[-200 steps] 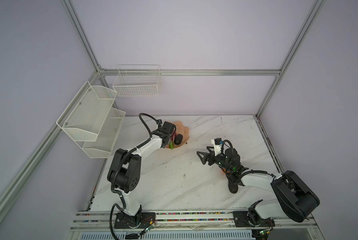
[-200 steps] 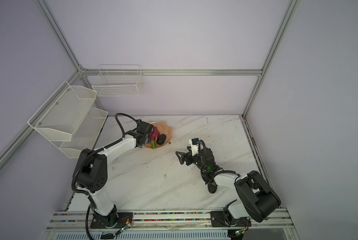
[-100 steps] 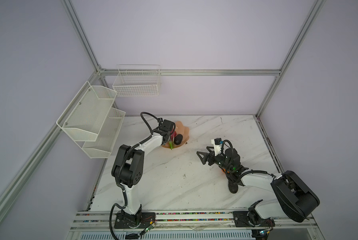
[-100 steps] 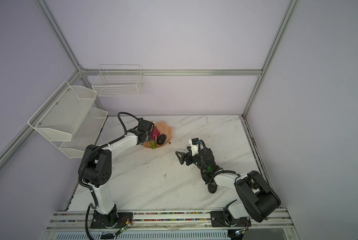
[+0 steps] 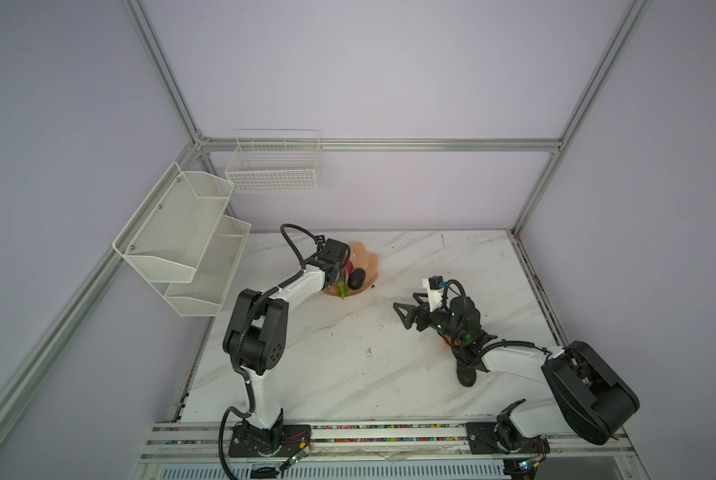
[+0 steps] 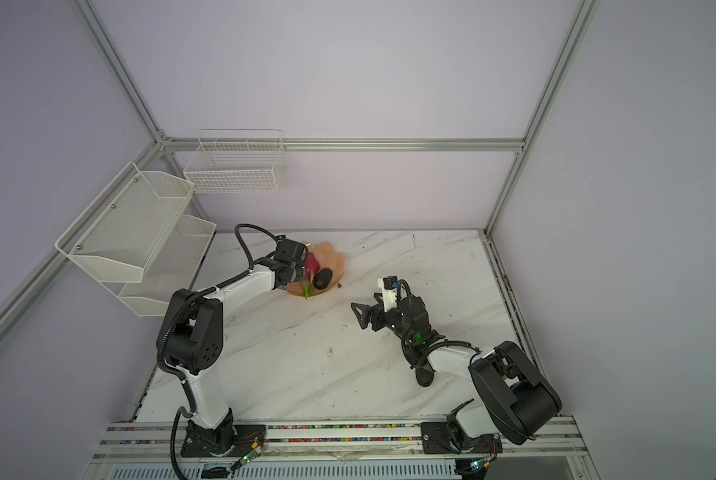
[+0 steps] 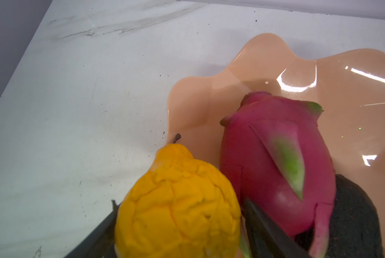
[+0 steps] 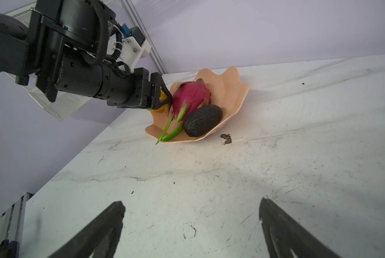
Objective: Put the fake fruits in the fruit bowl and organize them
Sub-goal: 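Carry the pear with the left gripper and release it into the bowl, then withdraw the left gripper from the bowl while the right gripper grasps the orange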
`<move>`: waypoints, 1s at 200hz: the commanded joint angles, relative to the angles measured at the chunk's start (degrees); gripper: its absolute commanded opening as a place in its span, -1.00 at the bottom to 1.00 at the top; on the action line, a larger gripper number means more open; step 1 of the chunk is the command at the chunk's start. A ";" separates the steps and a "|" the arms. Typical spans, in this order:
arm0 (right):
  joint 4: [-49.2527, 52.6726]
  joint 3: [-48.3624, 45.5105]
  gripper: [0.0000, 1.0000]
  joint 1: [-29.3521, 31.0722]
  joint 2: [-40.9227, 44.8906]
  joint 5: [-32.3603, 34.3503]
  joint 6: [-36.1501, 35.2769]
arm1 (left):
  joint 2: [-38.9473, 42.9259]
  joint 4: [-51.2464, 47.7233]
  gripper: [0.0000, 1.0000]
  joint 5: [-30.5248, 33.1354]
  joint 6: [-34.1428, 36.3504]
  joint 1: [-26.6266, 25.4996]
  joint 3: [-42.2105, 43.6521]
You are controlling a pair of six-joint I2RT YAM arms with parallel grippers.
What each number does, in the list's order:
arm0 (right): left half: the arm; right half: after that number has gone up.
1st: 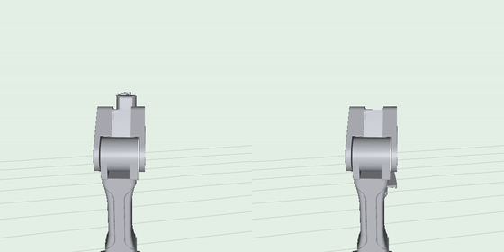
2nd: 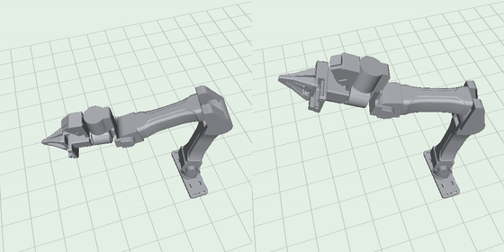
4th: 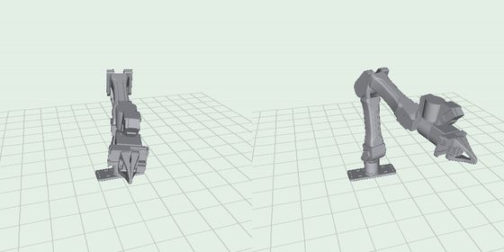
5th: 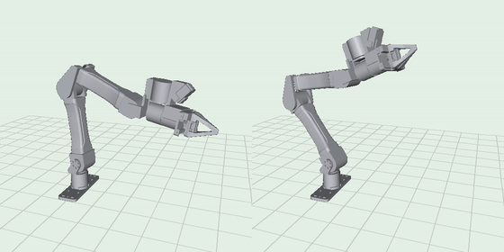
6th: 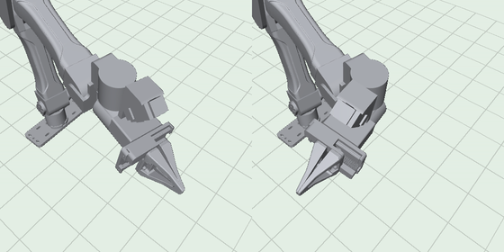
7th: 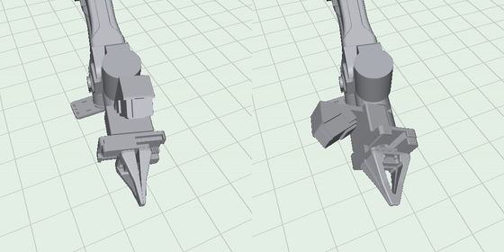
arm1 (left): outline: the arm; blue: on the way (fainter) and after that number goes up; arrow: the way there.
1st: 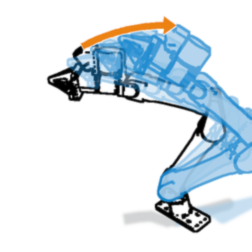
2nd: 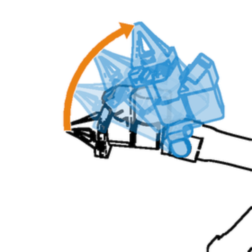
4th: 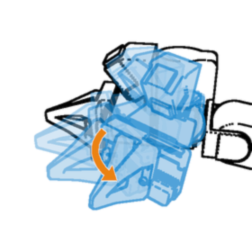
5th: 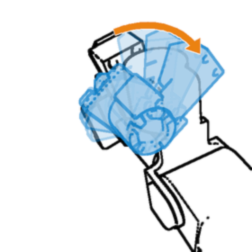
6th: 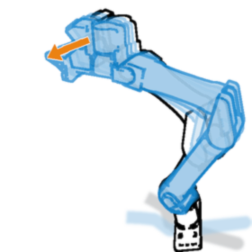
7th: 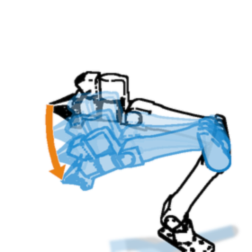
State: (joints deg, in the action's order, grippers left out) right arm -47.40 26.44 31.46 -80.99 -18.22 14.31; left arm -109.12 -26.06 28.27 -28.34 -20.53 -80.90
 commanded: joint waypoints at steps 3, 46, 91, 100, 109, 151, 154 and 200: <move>-1.87 -0.42 0.95 -0.50 1.36 0.20 -0.28 | 3.24 2.72 0.64 -0.58 0.31 0.39 -2.37; -1.66 -0.68 0.95 -1.13 1.80 1.31 -0.25 | 7.34 3.16 0.76 -2.86 0.33 0.29 -0.27; -0.49 -2.65 0.95 -4.73 5.92 5.25 3.42 | 15.77 5.24 1.00 -7.37 1.88 -1.46 5.65; 0.43 -3.11 0.95 -5.60 6.89 7.20 4.20 | 17.26 6.14 1.00 -8.64 2.64 -1.90 6.99; 2.35 -3.15 0.95 -6.36 8.06 9.16 4.73 | 18.71 6.67 1.00 -9.49 3.13 -2.35 8.40; 25.29 -2.51 0.95 -6.94 20.05 24.28 13.42 | 26.87 6.90 1.00 -13.51 6.95 -7.83 13.70; 27.19 -2.47 0.95 -6.94 20.66 24.97 14.41 | 27.46 6.92 1.00 -14.54 7.88 -8.38 14.08; 49.44 0.80 0.94 -6.94 27.90 33.19 19.08 | 38.44 14.37 1.00 -36.06 12.14 -15.06 25.33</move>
State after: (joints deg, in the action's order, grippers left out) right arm -14.61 24.36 24.64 -55.02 6.81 29.02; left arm -75.11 -18.52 3.86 -18.94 -33.45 -62.04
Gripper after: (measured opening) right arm 0.970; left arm 0.999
